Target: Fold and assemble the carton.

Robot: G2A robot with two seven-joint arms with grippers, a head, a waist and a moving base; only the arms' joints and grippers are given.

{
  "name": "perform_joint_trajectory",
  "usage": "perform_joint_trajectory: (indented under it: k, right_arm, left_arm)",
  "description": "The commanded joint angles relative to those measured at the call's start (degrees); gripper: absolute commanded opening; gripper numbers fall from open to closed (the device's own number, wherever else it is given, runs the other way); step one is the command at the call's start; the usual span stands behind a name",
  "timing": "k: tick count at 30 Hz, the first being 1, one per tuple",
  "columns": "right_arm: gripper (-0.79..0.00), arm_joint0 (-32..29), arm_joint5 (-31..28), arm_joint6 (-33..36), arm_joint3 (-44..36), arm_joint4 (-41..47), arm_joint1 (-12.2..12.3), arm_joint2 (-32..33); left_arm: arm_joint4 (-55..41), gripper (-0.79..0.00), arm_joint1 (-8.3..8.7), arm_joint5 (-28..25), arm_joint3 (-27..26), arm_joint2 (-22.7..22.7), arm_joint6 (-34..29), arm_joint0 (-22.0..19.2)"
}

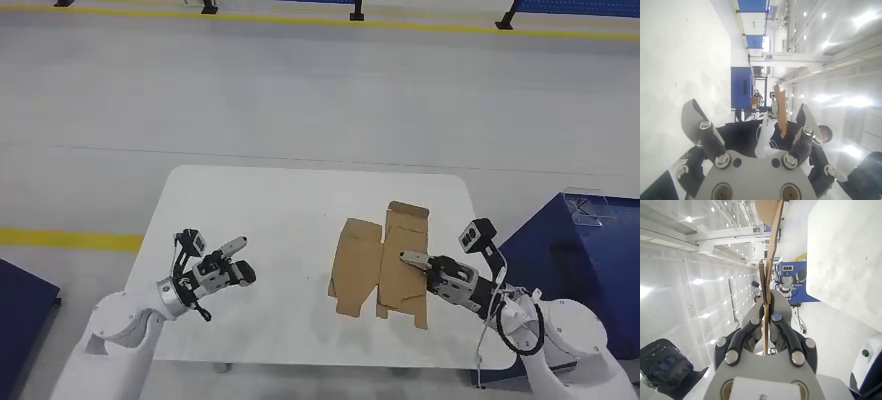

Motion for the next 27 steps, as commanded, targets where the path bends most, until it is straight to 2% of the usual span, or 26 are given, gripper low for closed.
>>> perform_joint_trajectory:
  k: [1,5,7,10,13,17,19,20,22,24,26,27]
  right_arm:
    - [-0.785,0.0,-0.1,0.2,0.0,0.1,0.0,0.0]
    - [-0.785,-0.1,-0.1,0.1,-0.1,-0.4,0.0,-0.1]
    - [-0.785,-0.6,-0.4,0.5,-0.7,-5.4,0.2,-1.9]
    - [-0.785,-0.5,-1.0,2.6,-1.4,-10.3,0.3,-5.1]
    - [-0.785,0.1,-0.7,4.4,-1.7,-13.3,0.5,-7.0]
    - [-0.785,0.5,-0.8,5.5,-2.0,-13.7,0.5,-8.4]
    - [-0.785,0.5,-1.0,5.8,-2.1,-14.1,0.5,-8.7]
    - [-0.785,0.5,-1.0,5.8,-2.2,-14.4,0.5,-8.8]
    - [-0.785,0.4,-0.9,5.7,-2.0,-14.3,0.5,-9.2]
    - [-0.785,0.4,-1.0,5.7,-1.9,-15.2,0.6,-9.8]
    - [-0.785,0.5,-1.1,5.8,-1.8,-15.5,0.6,-10.4]
    - [-0.785,0.5,-1.2,5.9,-1.9,-15.5,0.6,-10.5]
  left_arm:
    - [-0.1,0.0,0.02,0.3,-0.2,0.0,-0.3,0.0]
    - [-0.1,0.0,0.01,0.5,-0.3,0.3,-0.5,0.2]
    - [1.7,0.0,0.23,3.5,-1.9,1.9,-3.5,0.5]
    - [2.6,0.0,0.55,5.2,-5.1,2.9,-6.9,1.3]
    - [4.2,0.0,0.7,5.4,-8.3,4.3,-7.3,2.4]
    - [5.0,0.0,0.77,5.7,-9.7,5.8,-6.9,2.9]
    - [5.4,-0.206,0.81,5.9,-10.0,6.8,-7.1,3.1]
    - [5.3,-0.234,0.82,5.9,-10.0,7.0,-7.1,3.1]
    - [5.0,-0.222,0.83,5.5,-10.3,8.1,-7.9,3.4]
    - [4.5,-0.246,0.86,5.0,-10.5,8.8,-8.7,3.7]
    - [3.5,-0.289,0.88,5.0,-10.5,9.3,-9.3,3.8]
    - [3.3,-0.342,0.9,4.8,-10.6,9.4,-9.3,3.8]
